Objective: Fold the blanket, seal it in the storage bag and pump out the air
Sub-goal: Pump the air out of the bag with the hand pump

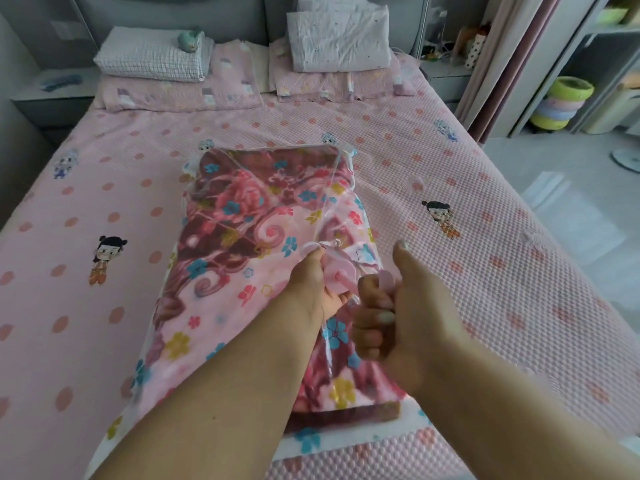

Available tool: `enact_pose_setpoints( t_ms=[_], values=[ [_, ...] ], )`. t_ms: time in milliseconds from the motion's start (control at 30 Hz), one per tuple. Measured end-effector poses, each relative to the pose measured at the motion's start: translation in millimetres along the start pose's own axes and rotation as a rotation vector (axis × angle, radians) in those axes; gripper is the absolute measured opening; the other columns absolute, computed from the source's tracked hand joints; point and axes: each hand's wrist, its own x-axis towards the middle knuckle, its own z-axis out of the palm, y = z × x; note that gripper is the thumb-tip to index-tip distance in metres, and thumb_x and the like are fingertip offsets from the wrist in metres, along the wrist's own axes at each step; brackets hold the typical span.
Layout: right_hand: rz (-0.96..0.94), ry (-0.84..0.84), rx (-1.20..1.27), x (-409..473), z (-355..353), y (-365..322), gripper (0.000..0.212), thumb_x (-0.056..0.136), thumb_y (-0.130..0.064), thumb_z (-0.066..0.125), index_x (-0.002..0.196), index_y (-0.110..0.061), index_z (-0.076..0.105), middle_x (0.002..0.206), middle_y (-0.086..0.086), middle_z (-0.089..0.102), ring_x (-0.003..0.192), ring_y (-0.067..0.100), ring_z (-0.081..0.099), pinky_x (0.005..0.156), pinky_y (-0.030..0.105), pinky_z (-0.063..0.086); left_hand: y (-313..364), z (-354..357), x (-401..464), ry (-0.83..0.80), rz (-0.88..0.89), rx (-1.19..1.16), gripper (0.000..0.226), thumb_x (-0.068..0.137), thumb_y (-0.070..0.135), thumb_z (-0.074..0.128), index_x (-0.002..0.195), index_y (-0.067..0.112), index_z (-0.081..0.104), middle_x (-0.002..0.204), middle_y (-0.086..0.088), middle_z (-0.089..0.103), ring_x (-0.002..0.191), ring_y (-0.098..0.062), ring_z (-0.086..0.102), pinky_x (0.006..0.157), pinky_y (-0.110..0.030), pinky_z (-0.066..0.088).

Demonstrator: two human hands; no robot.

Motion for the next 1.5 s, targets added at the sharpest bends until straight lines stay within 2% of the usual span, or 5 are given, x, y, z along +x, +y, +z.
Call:
enact_pose_setpoints(
  t_ms=[167,733,1100,1267,1500],
  values=[
    [-0.117,-0.105,-0.057,8,-2,-2,0.066,0.095,-0.058,0.030,0.042,-0.019,0.030,0.040,-0.002,0.029,0.034,0.013,0.027,0.048,0.023,0.021,-2,-1,-10,-0.092,0.020,0.156,0.065,0.097,0.029,0.028,0.037,0.016,0.049,0.030,0.004,0.031,0.021,-0.009,0.026,0.037,-0.007,0.015],
    [0.212,-0.037,0.370,-29,-20,15,0.064,0.094,-0.048,0.037,0.040,-0.016,0.026,0.043,-0.002,0.025,0.047,0.013,0.026,0.056,0.024,0.020,-21,-6,13,-0.016,-0.022,0.031,0.046,0.096,0.046,0.048,0.121,0.008,0.054,0.080,-0.008,0.060,0.058,-0.017,0.062,0.042,-0.020,0.049],
    [0.204,-0.050,0.399,-35,-18,9,0.056,0.090,-0.041,0.041,0.042,-0.017,0.024,0.042,-0.003,0.022,0.047,0.012,0.021,0.055,0.024,0.017,-21,-4,17,-0.034,-0.007,0.007,0.041,0.095,0.043,0.049,0.120,0.012,0.055,0.086,-0.009,0.062,0.074,-0.020,0.061,0.054,-0.025,0.052],
    [0.003,0.006,0.138,-4,-14,7,0.054,0.094,-0.041,0.041,0.046,-0.021,0.029,0.043,-0.004,0.025,0.040,0.014,0.026,0.052,0.022,0.020,-28,-5,23,-0.105,-0.099,0.115,0.063,0.094,0.051,0.039,0.051,0.007,0.053,0.034,-0.001,0.045,0.025,-0.009,0.044,0.032,-0.010,0.033],
    [0.191,-0.063,0.447,-23,-14,10,0.056,0.090,-0.037,0.042,0.041,-0.018,0.025,0.043,-0.003,0.022,0.047,0.012,0.022,0.053,0.023,0.018,-21,-2,21,-0.078,-0.067,0.182,0.054,0.064,0.050,0.061,0.105,0.014,0.061,0.075,-0.007,0.060,0.071,-0.018,0.058,0.064,-0.020,0.047]
  ],
)
